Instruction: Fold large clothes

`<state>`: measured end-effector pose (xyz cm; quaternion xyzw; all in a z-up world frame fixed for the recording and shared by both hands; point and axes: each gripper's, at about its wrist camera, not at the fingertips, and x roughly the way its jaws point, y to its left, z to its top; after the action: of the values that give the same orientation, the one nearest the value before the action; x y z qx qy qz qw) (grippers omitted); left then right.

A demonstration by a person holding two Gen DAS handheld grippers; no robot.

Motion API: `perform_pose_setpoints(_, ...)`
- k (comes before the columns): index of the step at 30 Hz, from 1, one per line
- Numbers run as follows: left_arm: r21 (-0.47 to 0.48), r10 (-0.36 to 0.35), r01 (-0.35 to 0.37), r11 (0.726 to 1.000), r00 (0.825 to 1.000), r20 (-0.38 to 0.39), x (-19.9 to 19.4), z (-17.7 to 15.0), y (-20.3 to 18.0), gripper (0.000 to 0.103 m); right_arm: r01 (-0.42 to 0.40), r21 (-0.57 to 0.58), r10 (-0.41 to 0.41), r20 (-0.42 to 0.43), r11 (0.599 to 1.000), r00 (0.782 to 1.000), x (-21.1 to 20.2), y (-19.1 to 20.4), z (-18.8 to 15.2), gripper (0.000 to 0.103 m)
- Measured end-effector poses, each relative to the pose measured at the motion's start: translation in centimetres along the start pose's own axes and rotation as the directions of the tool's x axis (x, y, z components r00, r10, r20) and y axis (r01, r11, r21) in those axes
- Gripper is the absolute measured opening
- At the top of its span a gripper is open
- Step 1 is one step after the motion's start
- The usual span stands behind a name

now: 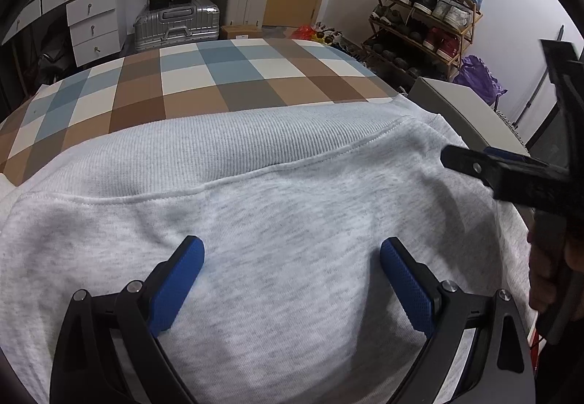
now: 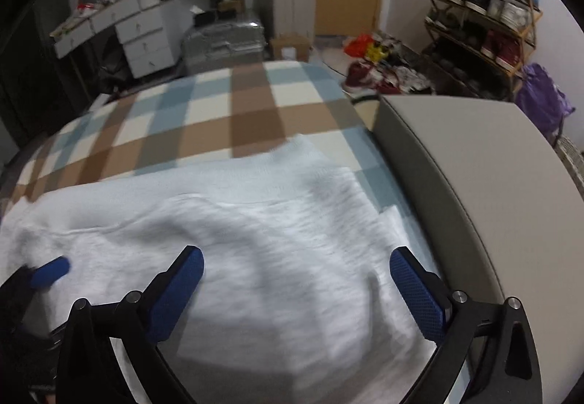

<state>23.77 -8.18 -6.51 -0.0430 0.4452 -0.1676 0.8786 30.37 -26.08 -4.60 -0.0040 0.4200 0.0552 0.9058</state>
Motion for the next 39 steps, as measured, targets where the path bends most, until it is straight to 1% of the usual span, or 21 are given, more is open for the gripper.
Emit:
perform_pose_setpoints(3, 0.0, 0.0, 0.0, 1.0, 1.0, -0.001, 0.0, 0.0, 0.0, 0.094, -0.033, -0.061, 0.03, -0.047, 0.998, 0.998, 2.2, 0.8, -2.2, 0.103)
perform_pose_setpoints(4, 0.002, 0.003, -0.003, 1.0, 1.0, -0.002, 0.0, 0.0, -0.1, 0.094, -0.077, -0.036, 0.077, -0.02, 0.996, 0.997, 2.7, 0.2, -2.8, 0.103)
perform_pose_setpoints(5, 0.004, 0.003, -0.003, 1.0, 1.0, -0.002, 0.0, 0.0, -0.1, 0.094, -0.127, 0.014, 0.128, -0.029, 0.992, 0.991, 2.9, -0.8, -2.9, 0.103)
perform_pose_setpoints(6, 0.004, 0.002, -0.002, 1.0, 1.0, -0.001, -0.1, 0.0, -0.1, 0.095, -0.132, 0.022, 0.133, -0.035, 0.991, 0.99, 2.6, -1.2, -2.7, 0.103)
perform_pose_setpoints(10, 0.002, 0.0, 0.0, 1.0, 1.0, -0.002, -0.1, 0.0, 0.0, 0.095, -0.008, -0.031, 0.007, -0.031, 0.999, 1.0, 0.4, -0.3, -3.0, 0.103)
perform_pose_setpoints(11, 0.003, 0.002, -0.002, 1.0, 1.0, -0.002, -0.1, 0.0, 0.0, 0.095, -0.001, -0.033, 0.0, -0.024, 0.999, 1.0, -0.3, 0.1, -3.3, 0.103)
perform_pose_setpoints(14, 0.006, 0.005, -0.005, 1.0, 1.0, -0.003, 0.0, 0.0, 0.0, 0.095, -0.113, -0.079, 0.113, -0.006, 0.99, 0.994, -1.5, 2.1, -4.9, 0.103)
perform_pose_setpoints(15, 0.005, 0.005, -0.005, 1.0, 1.0, -0.003, 0.0, 0.0, 0.0, 0.095, -0.107, -0.123, 0.106, -0.017, 0.987, 0.994, -1.3, 2.7, -5.6, 0.103)
perform_pose_setpoints(16, 0.005, 0.005, -0.005, 1.0, 1.0, -0.004, 0.0, 0.0, 0.0, 0.095, -0.084, -0.179, 0.089, 0.015, 0.98, 0.996, -1.1, 2.9, -6.4, 0.103)
perform_pose_setpoints(17, 0.006, 0.006, -0.006, 1.0, 1.0, -0.004, 0.0, 0.1, -0.1, 0.095, -0.104, -0.186, 0.113, 0.039, 0.977, 0.993, -1.1, 2.4, -6.6, 0.103)
perform_pose_setpoints(19, 0.008, 0.007, -0.007, 1.0, 1.0, -0.002, 0.0, 0.0, -0.1, 0.095, -0.142, -0.104, 0.146, 0.029, 0.984, 0.989, -0.8, -0.6, -6.7, 0.103)
perform_pose_setpoints(20, 0.006, 0.006, -0.006, 1.0, 1.0, -0.002, 0.0, 0.0, -0.1, 0.095, -0.105, -0.037, 0.106, 0.028, 0.994, 0.994, -0.8, -2.6, -6.8, 0.103)
perform_pose_setpoints(21, 0.004, 0.003, -0.003, 1.0, 1.0, -0.002, 0.0, 0.0, -0.1, 0.095, -0.101, 0.017, 0.1, 0.025, 0.995, 0.995, -1.1, -4.3, -7.0, 0.103)
perform_pose_setpoints(22, 0.005, 0.004, -0.004, 1.0, 1.0, -0.002, 0.0, 0.0, -0.1, 0.095, -0.131, 0.042, 0.129, 0.028, 0.991, 0.991, -1.5, -5.0, -7.4, 0.103)
perform_pose_setpoints(27, 0.009, 0.01, -0.01, 1.0, 1.0, -0.003, 0.1, 0.0, -0.3, 0.095, 0.036, -0.032, -0.035, 0.03, 0.999, 0.999, -4.1, -2.1, -7.7, 0.103)
perform_pose_setpoints(30, 0.01, 0.011, -0.011, 1.0, 1.0, -0.004, 0.1, 0.0, -0.2, 0.095, -0.037, -0.118, 0.046, 0.075, 0.992, 0.996, -5.7, 1.3, -7.6, 0.103)
perform_pose_setpoints(33, 0.007, 0.007, -0.007, 1.0, 1.0, -0.004, 0.1, 0.0, -0.2, 0.095, -0.012, -0.254, 0.018, 0.02, 0.967, 1.0, -4.0, 3.9, -8.6, 0.103)
perform_pose_setpoints(34, 0.005, 0.006, -0.006, 1.0, 1.0, -0.004, 0.1, 0.0, -0.2, 0.095, -0.029, -0.275, 0.034, 0.016, 0.961, 0.999, -3.0, 3.4, -9.5, 0.103)
perform_pose_setpoints(36, 0.006, 0.007, -0.007, 1.0, 1.0, -0.003, 0.1, 0.0, -0.2, 0.095, -0.118, -0.159, 0.118, -0.006, 0.98, 0.993, -2.7, 0.1, -10.1, 0.103)
perform_pose_setpoints(37, 0.007, 0.009, -0.009, 1.0, 1.0, -0.004, 0.1, 0.0, -0.2, 0.095, -0.102, -0.09, 0.101, -0.011, 0.991, 0.995, -3.0, -2.3, -10.4, 0.103)
perform_pose_setpoints(39, 0.01, 0.012, -0.012, 1.0, 1.0, -0.005, 0.1, 0.0, -0.2, 0.095, -0.079, -0.057, 0.079, -0.004, 0.995, 0.997, -3.7, -4.5, -11.1, 0.103)
